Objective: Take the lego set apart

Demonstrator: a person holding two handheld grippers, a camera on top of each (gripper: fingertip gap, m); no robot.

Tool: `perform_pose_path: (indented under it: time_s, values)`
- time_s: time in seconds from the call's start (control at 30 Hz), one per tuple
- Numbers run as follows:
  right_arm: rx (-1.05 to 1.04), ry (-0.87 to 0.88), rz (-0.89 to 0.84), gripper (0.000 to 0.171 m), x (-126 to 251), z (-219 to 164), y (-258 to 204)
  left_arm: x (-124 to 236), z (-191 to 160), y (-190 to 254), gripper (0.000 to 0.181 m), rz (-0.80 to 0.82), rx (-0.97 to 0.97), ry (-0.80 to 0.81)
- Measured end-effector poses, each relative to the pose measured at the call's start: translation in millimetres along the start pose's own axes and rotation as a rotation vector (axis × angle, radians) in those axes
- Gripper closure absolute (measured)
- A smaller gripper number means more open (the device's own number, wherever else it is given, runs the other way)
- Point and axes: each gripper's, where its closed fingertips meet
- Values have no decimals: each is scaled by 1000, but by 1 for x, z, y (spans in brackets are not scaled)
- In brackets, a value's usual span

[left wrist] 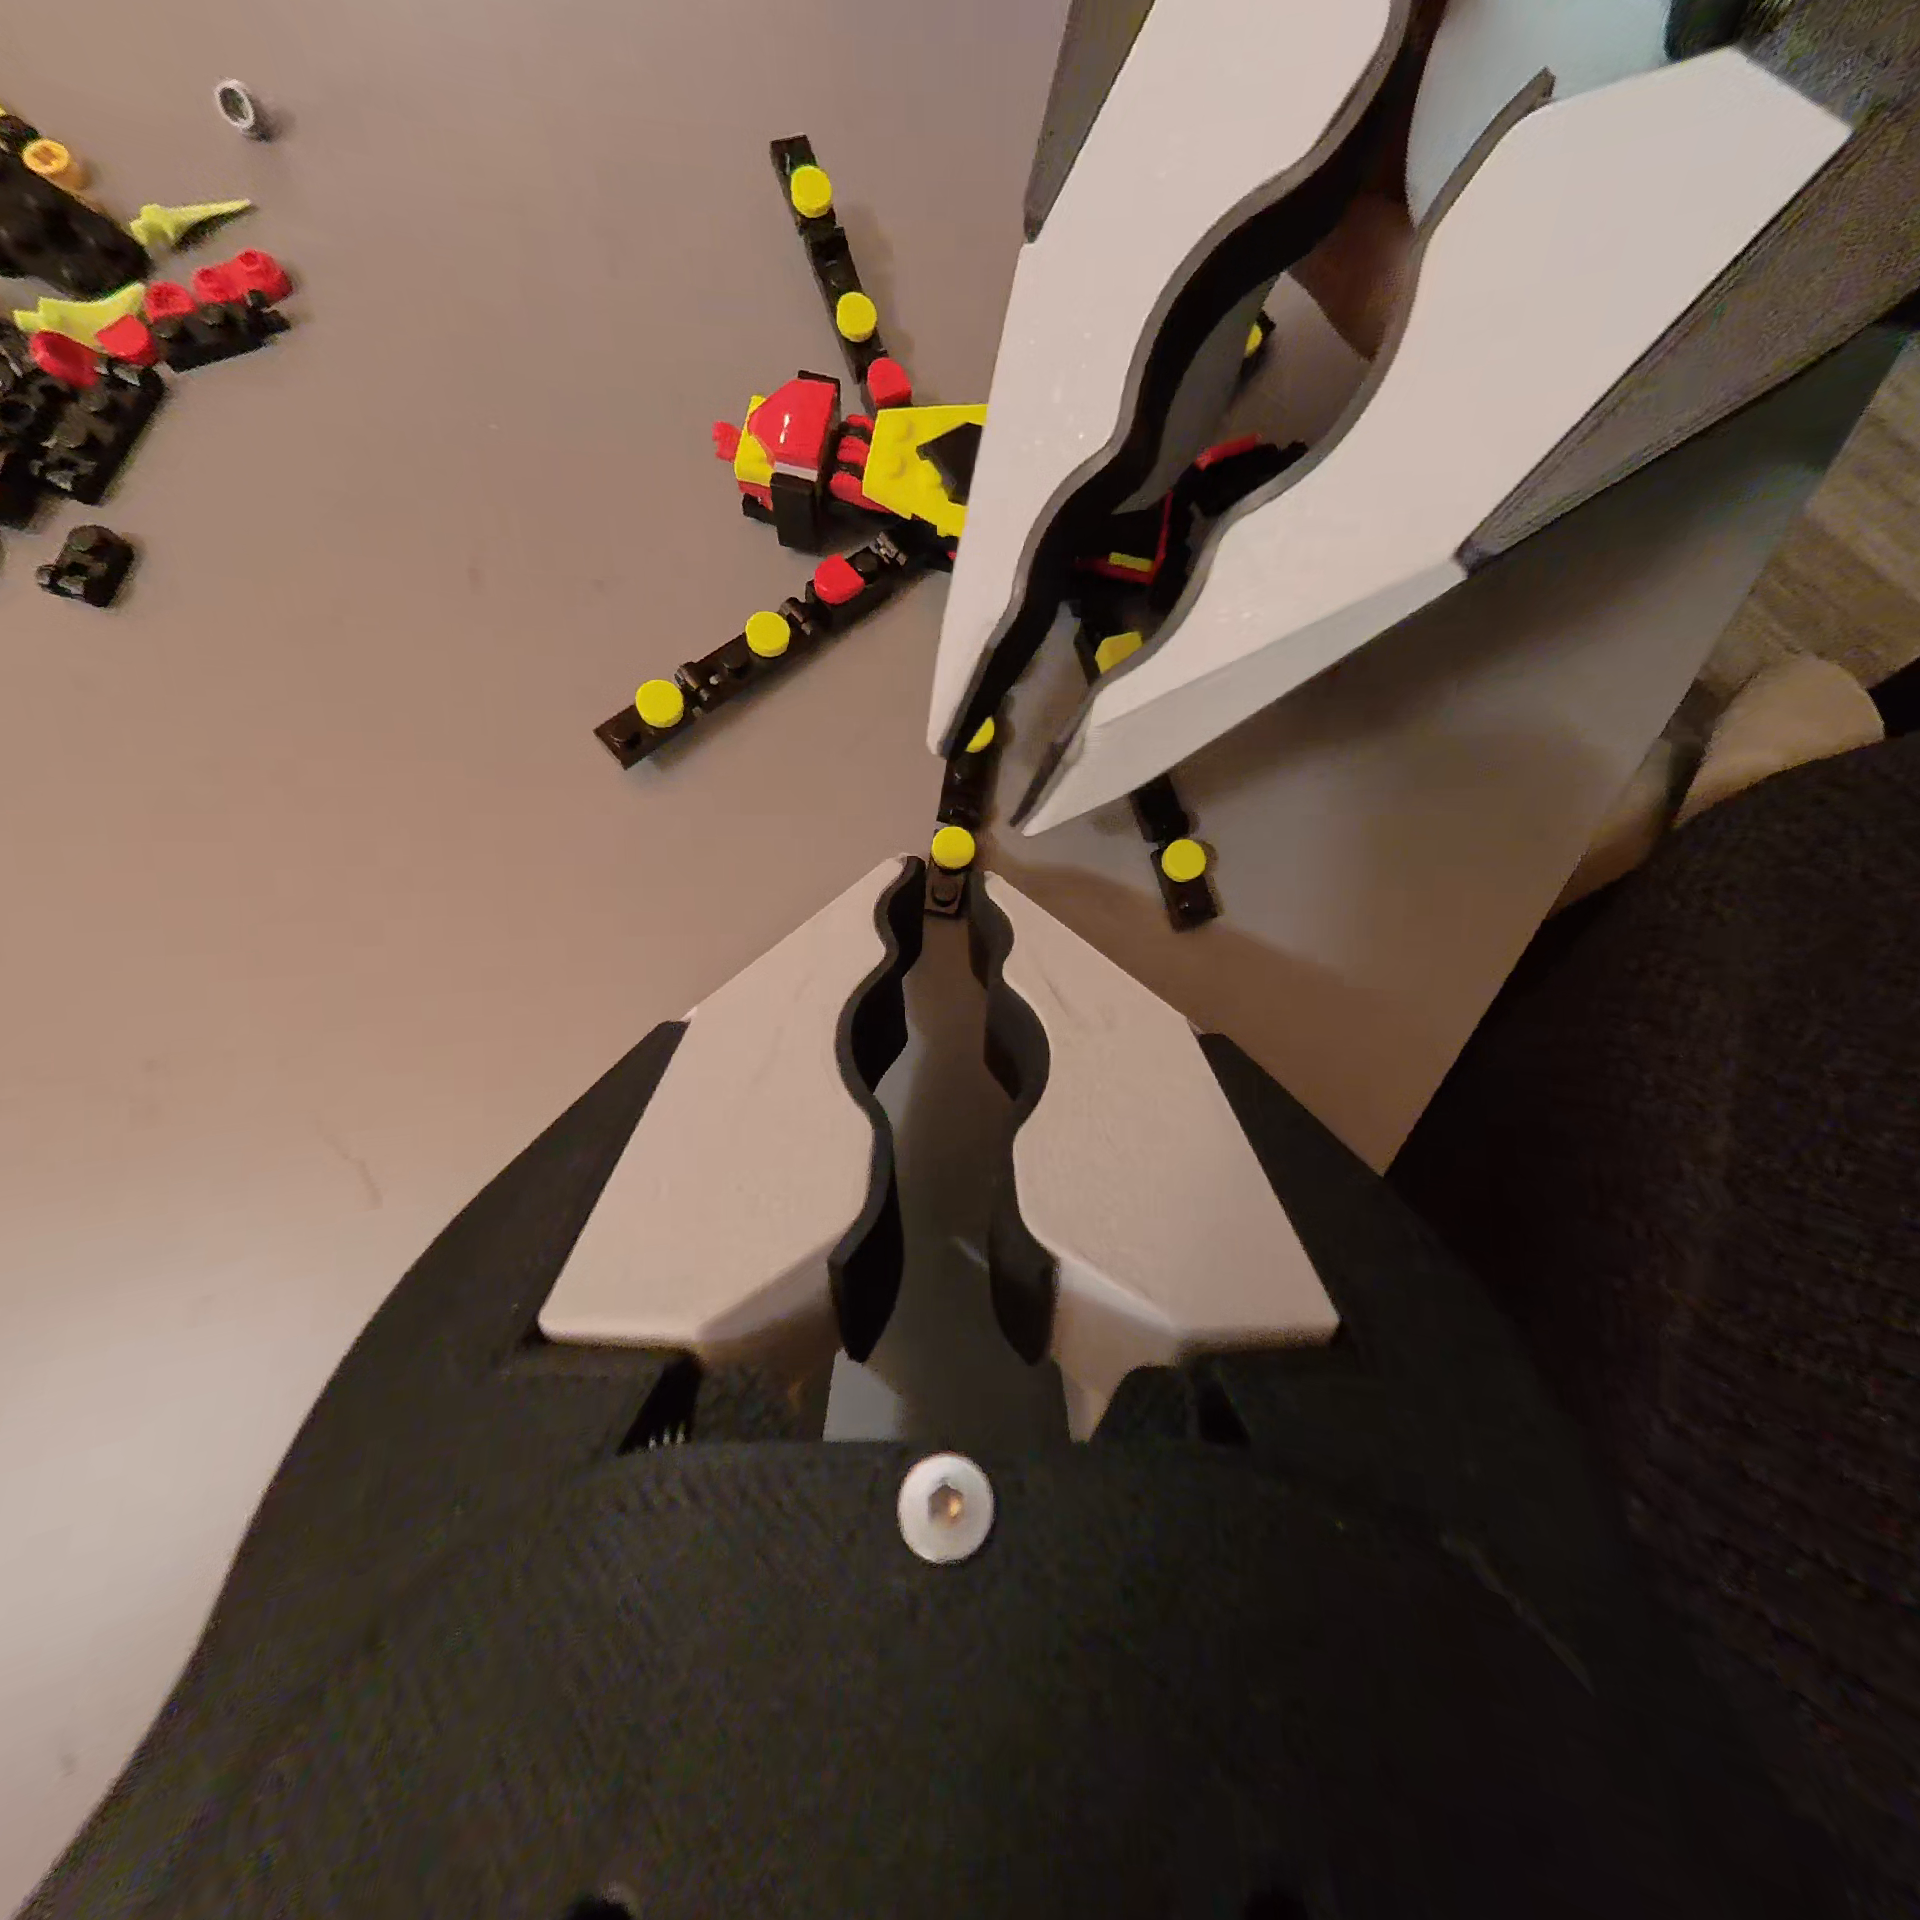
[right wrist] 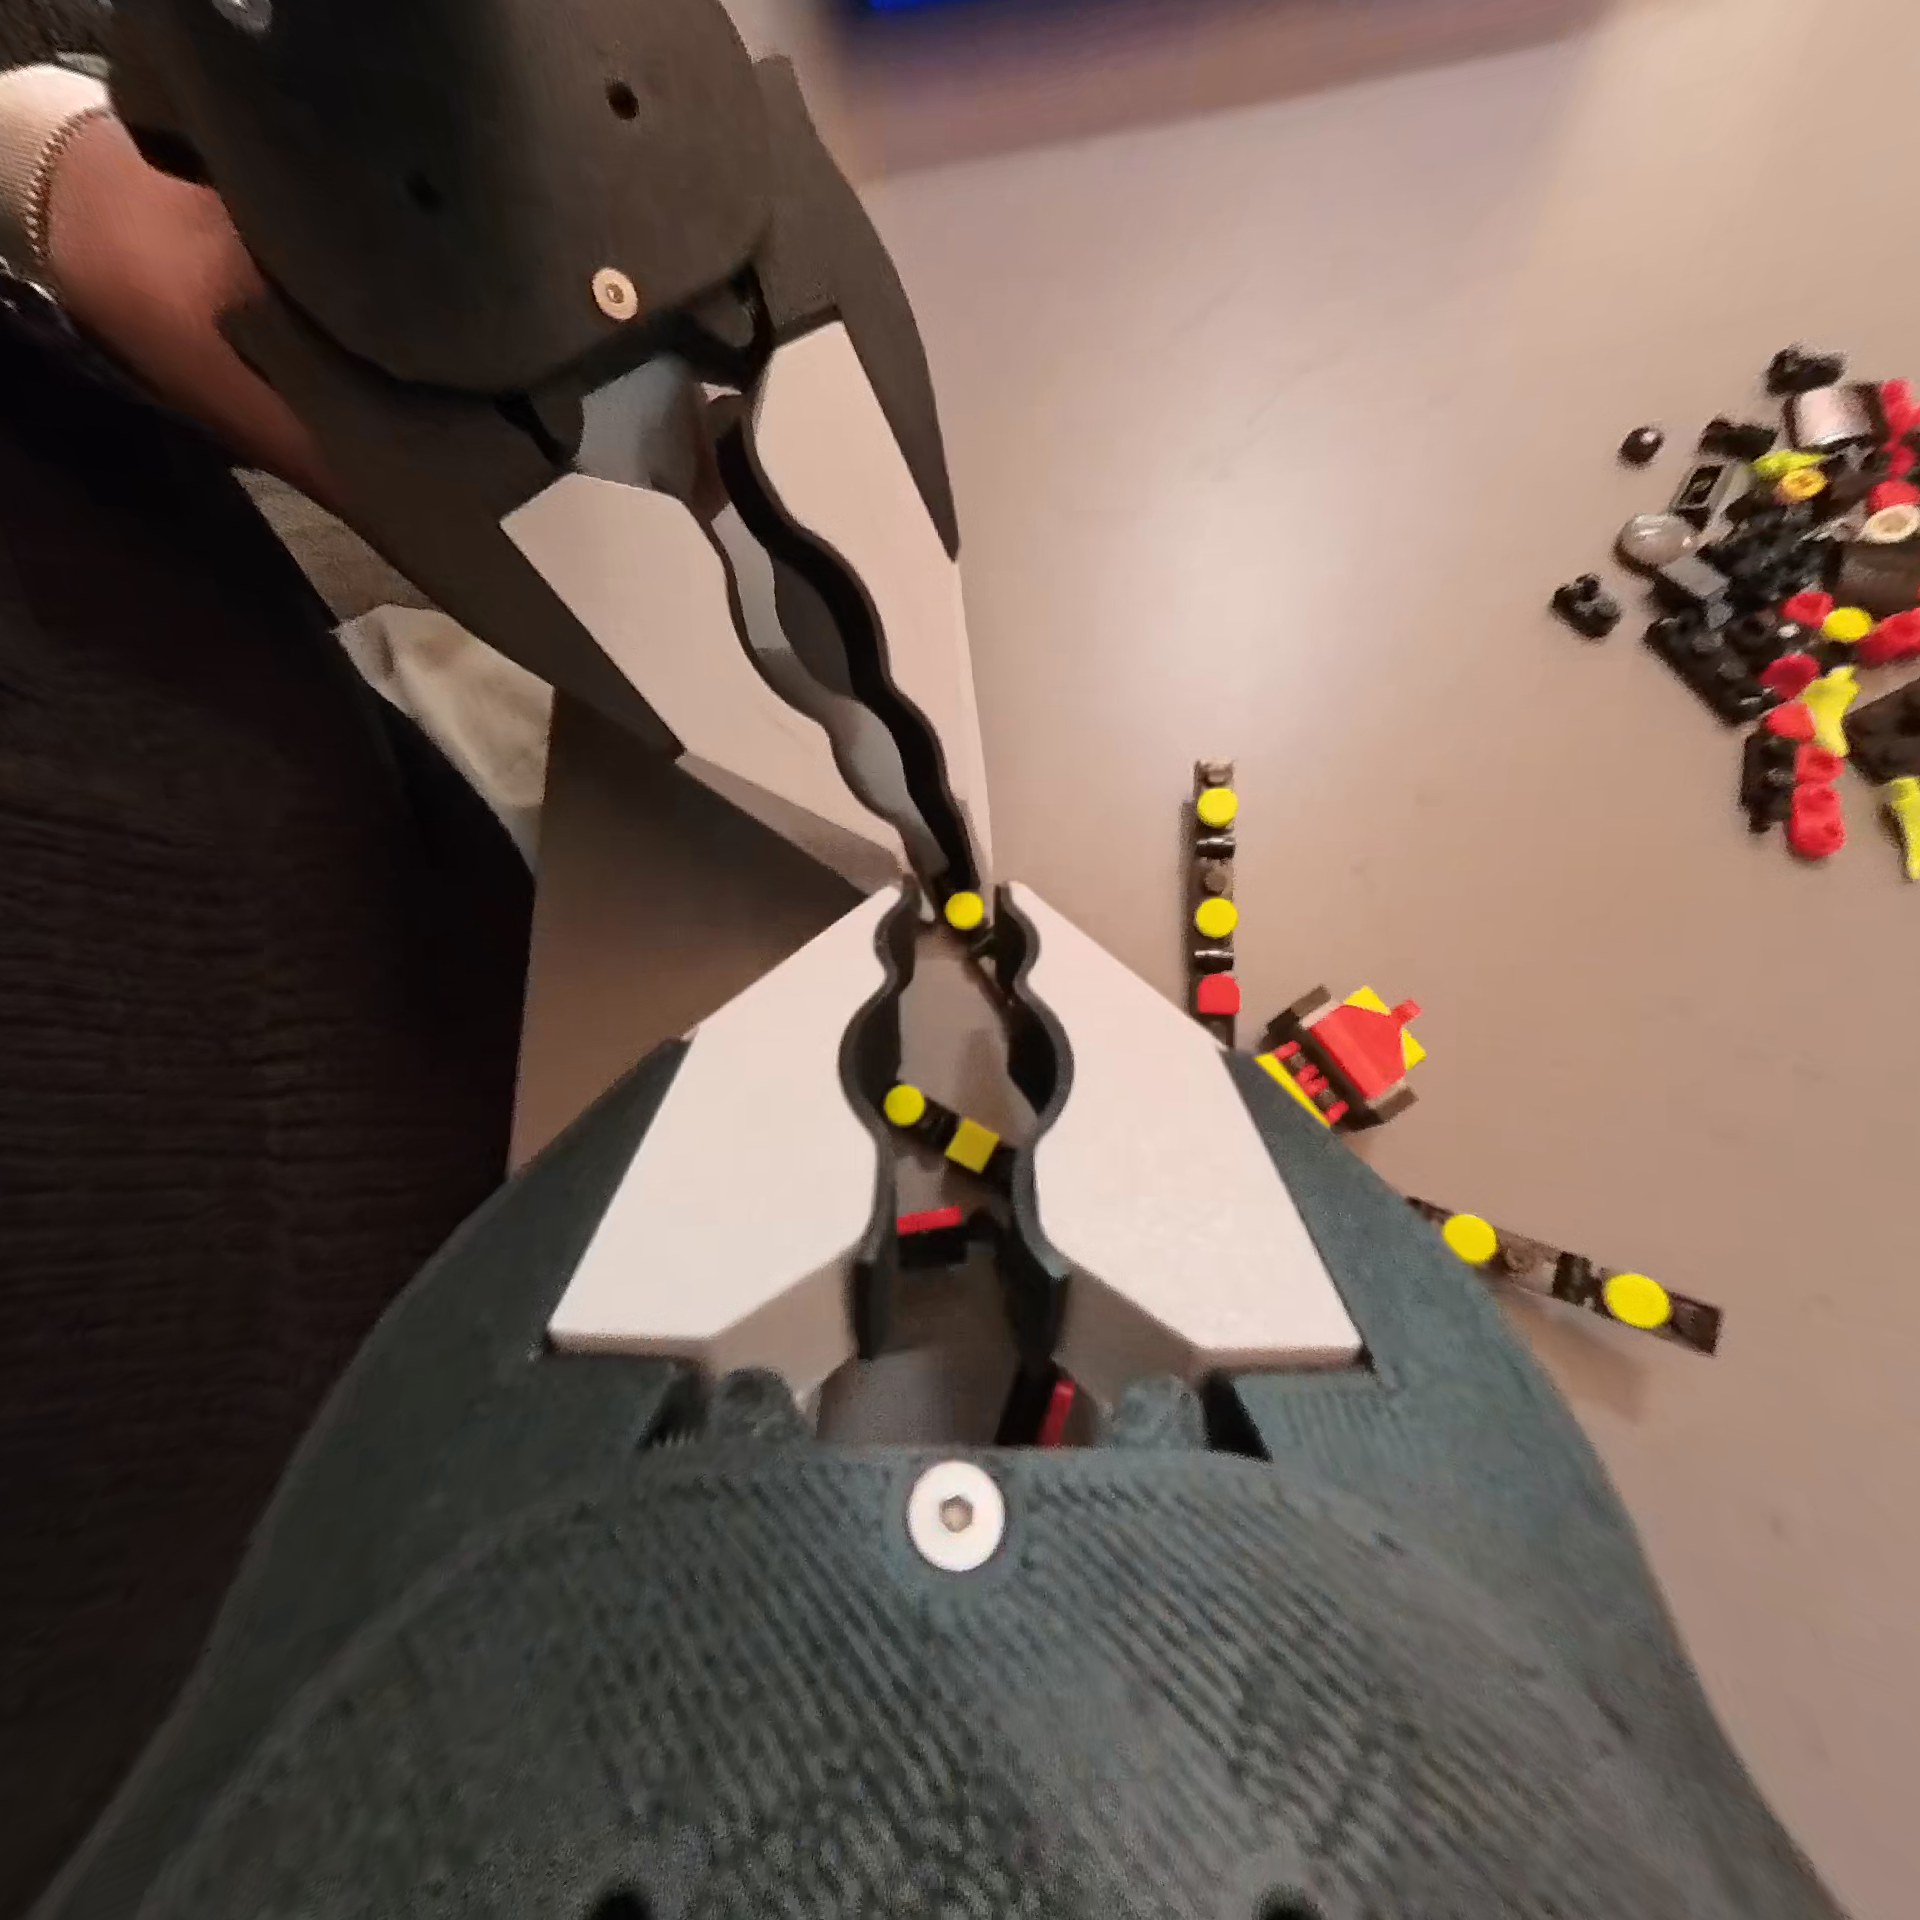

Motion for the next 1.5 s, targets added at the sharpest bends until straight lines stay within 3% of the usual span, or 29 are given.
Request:
perform_pose_path:
  time_s: [0.3, 0.63, 0.97, 1.2, 1.5]
  values:
    - [83, -9, -21, 161, -3, 3, 1, 2, -3, 0, 174, -10, 15, -6]
    - [250, -147, -40, 160, -13, -10, -1, 2, -3, 1, 174, -2, 21, 3]
    - [389, -285, 45, 164, -17, -17, -4, 2, -4, 3, 174, -8, -9, 0]
    - [346, -270, 140, 165, -18, -16, -4, 2, -4, 3, 174, -26, -18, 3]
    - [343, -241, 130, 165, -18, -16, -5, 3, -4, 3, 175, -33, -19, -3]
Point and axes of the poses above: each gripper's, where its closed fingertips meet, x back along the fingers, z out of its top, y = z × x across the jaws, and after that the axes turned 5 degrees about -z, right-handed
